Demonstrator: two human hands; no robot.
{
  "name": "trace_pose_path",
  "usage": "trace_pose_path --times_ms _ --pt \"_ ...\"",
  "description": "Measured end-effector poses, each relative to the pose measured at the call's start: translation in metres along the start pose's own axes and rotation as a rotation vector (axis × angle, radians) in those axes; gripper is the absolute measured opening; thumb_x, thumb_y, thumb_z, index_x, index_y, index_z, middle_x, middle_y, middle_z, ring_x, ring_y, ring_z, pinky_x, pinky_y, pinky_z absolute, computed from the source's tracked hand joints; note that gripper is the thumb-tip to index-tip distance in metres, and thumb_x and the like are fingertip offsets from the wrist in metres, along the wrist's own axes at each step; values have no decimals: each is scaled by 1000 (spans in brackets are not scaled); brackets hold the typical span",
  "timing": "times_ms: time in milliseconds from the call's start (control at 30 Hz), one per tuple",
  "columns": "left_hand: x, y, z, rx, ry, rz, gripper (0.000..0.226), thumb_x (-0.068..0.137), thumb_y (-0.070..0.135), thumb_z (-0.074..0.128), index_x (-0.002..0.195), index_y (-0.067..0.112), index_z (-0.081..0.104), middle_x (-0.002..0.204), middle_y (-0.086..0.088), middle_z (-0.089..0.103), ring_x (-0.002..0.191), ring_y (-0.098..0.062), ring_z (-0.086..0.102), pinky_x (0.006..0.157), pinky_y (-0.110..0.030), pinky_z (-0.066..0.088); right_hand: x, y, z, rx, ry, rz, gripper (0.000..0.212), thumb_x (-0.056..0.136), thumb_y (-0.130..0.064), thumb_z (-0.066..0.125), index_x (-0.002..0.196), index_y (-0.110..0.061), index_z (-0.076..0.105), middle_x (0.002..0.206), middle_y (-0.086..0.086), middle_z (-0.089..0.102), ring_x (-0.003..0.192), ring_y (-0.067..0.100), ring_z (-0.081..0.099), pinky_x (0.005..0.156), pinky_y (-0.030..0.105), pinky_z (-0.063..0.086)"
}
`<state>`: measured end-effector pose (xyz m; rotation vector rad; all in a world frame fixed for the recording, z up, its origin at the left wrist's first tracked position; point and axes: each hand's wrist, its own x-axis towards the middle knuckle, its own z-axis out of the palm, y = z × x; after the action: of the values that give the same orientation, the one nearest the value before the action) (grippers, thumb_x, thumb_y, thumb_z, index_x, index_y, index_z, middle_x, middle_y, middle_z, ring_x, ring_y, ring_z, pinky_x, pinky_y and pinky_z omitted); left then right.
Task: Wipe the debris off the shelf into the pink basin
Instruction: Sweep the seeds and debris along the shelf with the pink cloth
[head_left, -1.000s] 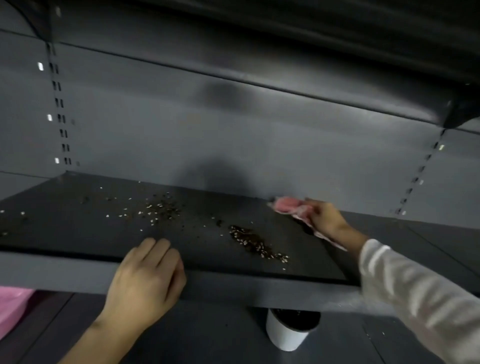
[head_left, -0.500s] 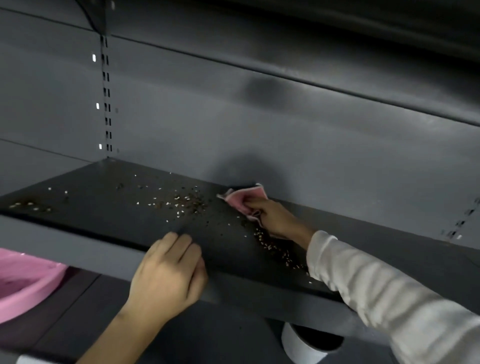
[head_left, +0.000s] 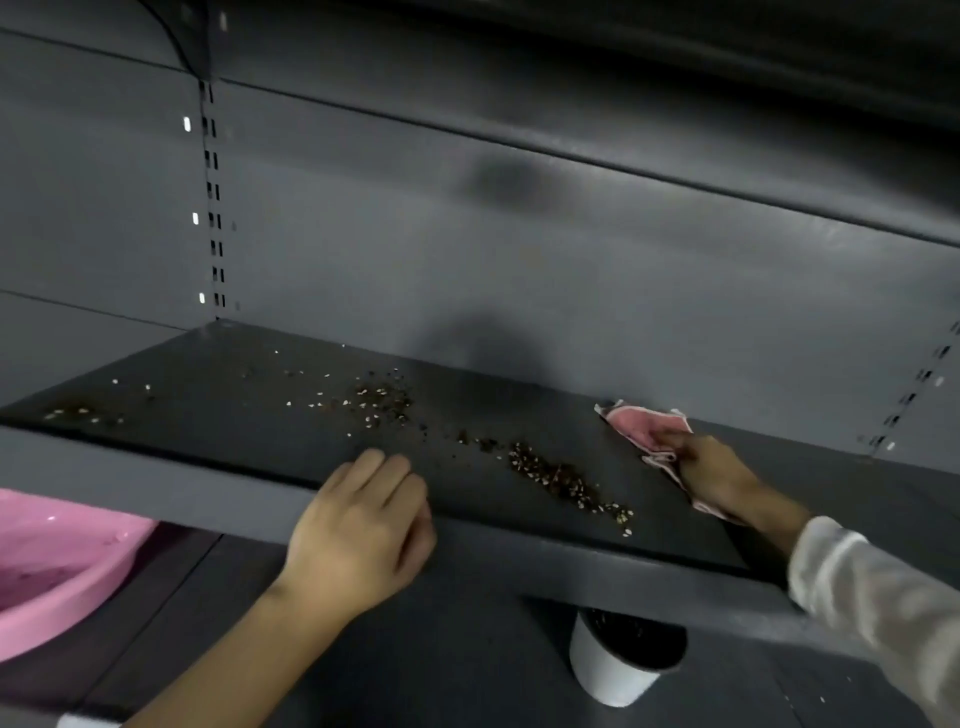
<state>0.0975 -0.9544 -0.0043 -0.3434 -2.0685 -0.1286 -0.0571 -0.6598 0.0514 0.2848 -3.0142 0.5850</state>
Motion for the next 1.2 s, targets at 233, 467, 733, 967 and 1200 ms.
trace_pose_path --times_ms 233,467,733,967,1200 --pt "4 -2 -9 -40 -92 72 23 75 18 44 58 8 57 60 -6 55 56 -24 54 49 -27 41 -24 -101 41 16 -6 -129 39 88 -2 43 119 -17 62 129 12 60 121 27 53 98 25 37" --pt "-2 -37 -26 -100 -98 125 26 77 18 41 57 8 56 59 -6 53 55 -23 53 47 -27 45 -44 -88 13 344 254 158 31 90 -1 49 118 -8 61 114 21 66 102 31 63 91 40 52" --pt "-20 -107 -45 -43 -31 99 29 80 15 38 56 5 52 57 -10 50 53 -28 50 47 -32 45 -84 -51 8 116 93 308 42 88 5 46 128 -9 52 137 15 51 128 30 44 105 29 37" --pt "-24 -112 -42 -61 -42 162 28 80 13 37 55 7 47 55 -10 46 53 -29 48 50 -36 49 -60 -157 64 224 189 308 31 94 -8 46 121 -11 58 107 4 64 92 17 64 62 -7 39" --pt "-23 -112 -43 -111 -56 158 28 79 14 36 54 6 48 53 -11 45 52 -29 47 48 -36 47 -44 -247 97 238 171 241 36 89 -6 44 123 -9 55 134 19 50 126 33 43 106 35 34"
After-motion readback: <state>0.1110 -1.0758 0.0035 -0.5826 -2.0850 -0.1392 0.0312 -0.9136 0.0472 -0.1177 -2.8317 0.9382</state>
